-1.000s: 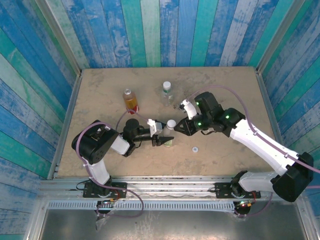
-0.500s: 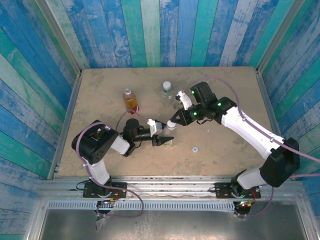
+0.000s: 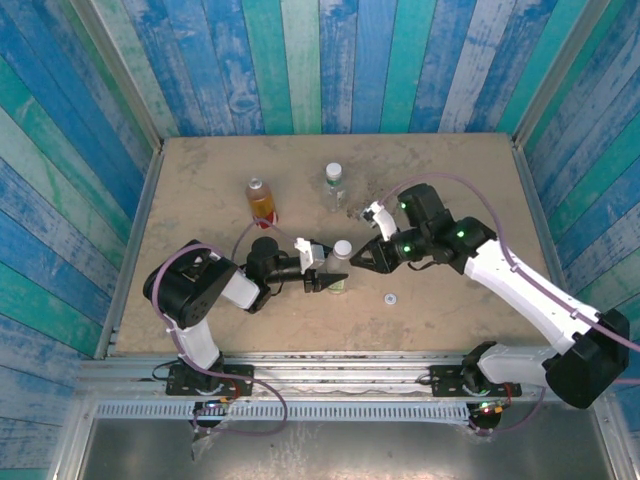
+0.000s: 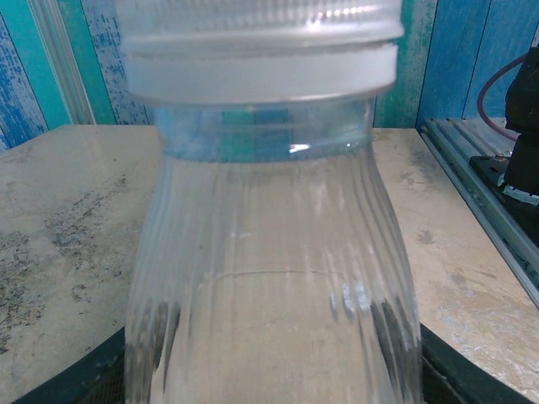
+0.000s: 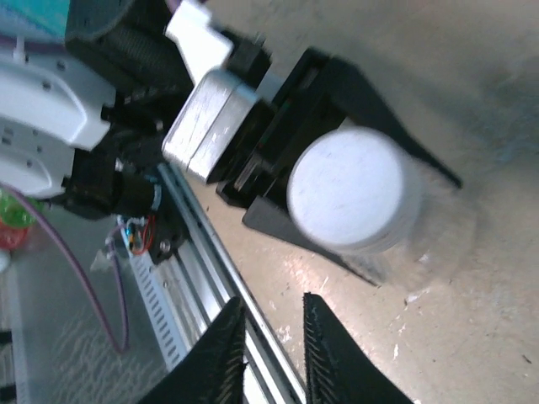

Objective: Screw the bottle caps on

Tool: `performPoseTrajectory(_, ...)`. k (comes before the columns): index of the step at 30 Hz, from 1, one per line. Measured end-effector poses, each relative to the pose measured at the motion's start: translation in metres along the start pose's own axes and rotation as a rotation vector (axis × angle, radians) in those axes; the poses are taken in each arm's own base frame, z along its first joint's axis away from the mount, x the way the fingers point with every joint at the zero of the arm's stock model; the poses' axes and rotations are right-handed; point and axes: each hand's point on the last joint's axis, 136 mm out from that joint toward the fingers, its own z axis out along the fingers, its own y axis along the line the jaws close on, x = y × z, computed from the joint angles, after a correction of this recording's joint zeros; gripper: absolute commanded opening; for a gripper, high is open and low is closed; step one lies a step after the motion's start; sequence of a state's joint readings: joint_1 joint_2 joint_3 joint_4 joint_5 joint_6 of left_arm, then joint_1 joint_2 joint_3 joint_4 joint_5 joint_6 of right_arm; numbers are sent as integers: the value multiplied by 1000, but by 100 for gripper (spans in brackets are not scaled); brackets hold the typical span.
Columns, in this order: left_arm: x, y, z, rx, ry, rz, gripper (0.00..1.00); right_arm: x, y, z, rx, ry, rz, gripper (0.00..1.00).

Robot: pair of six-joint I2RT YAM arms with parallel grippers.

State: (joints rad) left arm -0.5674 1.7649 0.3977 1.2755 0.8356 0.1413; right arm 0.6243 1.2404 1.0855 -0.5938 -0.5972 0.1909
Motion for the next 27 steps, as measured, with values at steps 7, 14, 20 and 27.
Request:
performPoseTrajectory(7,0,0,0,0,1,-1,61,-37,-21,6,39,-43,13,26)
performPoseTrajectory(14,0,0,0,2,0,0,61,-26,-27,22,2,5,28,16)
performPoseTrajectory(20,0,-1,0,5,0,2,61,3,-9,13,-50,15,3,15)
performPoseTrajectory(27,0,-1,0,3,4,-12,61,6,11,2,-75,10,-119,57)
